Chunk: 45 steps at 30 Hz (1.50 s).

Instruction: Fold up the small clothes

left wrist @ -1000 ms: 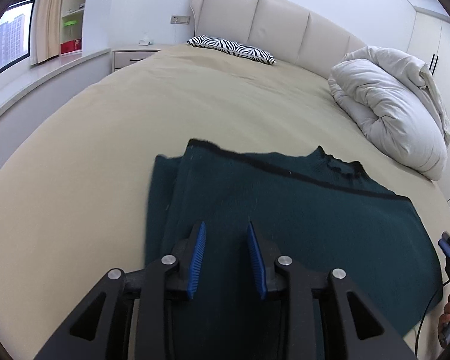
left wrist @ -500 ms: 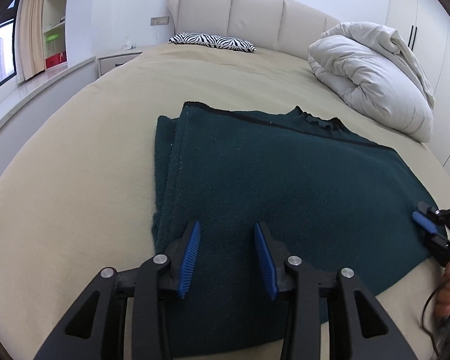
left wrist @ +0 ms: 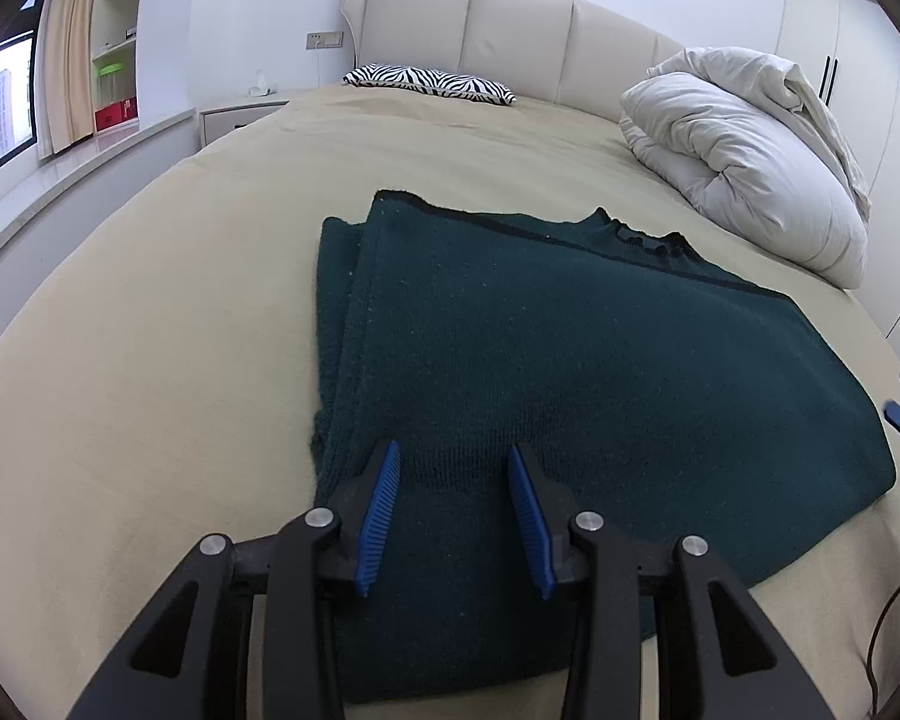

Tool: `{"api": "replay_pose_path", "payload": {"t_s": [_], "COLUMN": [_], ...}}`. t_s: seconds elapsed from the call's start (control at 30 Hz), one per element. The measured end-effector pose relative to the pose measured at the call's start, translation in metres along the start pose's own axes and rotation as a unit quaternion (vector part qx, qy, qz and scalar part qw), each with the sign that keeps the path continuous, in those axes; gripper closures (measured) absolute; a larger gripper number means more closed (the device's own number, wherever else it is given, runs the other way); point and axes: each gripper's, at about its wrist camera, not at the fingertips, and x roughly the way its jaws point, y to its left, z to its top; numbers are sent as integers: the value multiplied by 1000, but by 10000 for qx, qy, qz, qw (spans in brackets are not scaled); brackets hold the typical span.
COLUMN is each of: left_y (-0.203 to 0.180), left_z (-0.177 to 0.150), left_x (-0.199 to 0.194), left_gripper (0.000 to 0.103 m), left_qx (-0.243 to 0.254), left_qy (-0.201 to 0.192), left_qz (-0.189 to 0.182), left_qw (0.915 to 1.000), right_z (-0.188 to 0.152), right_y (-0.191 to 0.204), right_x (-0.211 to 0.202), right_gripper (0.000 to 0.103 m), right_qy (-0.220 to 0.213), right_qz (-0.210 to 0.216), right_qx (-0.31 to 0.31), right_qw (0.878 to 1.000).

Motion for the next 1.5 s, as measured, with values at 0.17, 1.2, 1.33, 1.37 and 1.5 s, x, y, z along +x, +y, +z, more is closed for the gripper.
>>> {"api": "replay_pose_path", "payload": {"t_s": [0.17, 1.2, 1.33, 1.37, 1.5], "left_y": [-1, -12, -36, -42, -64], "left_z": [-1, 14, 22, 24, 34], "left_x": [1, -14, -14, -11, 2], "left_gripper": [61, 62, 62, 62, 62], "left_qx": [4, -220, -189, -209, -288], "left_qy": [6, 143, 132, 152, 210], "left_qz": [-3, -65, -376, -452, -716], "left_qw": [10000, 9996, 9990, 9986, 9968], "right_z": [-2, 36, 40, 43, 51], "right_y": [65, -79, -84, -86, -80], "right_x": [77, 2, 11, 13, 21], "right_gripper": [58, 51, 51, 51, 51], "right_qy": [812, 789, 990, 1047, 1413], "right_qz": [368, -162, -189, -153, -306], "right_qx": [-662, 904, 1112, 1239, 1261], "right_qw": [9938, 9926, 9887, 9866, 9814]}}
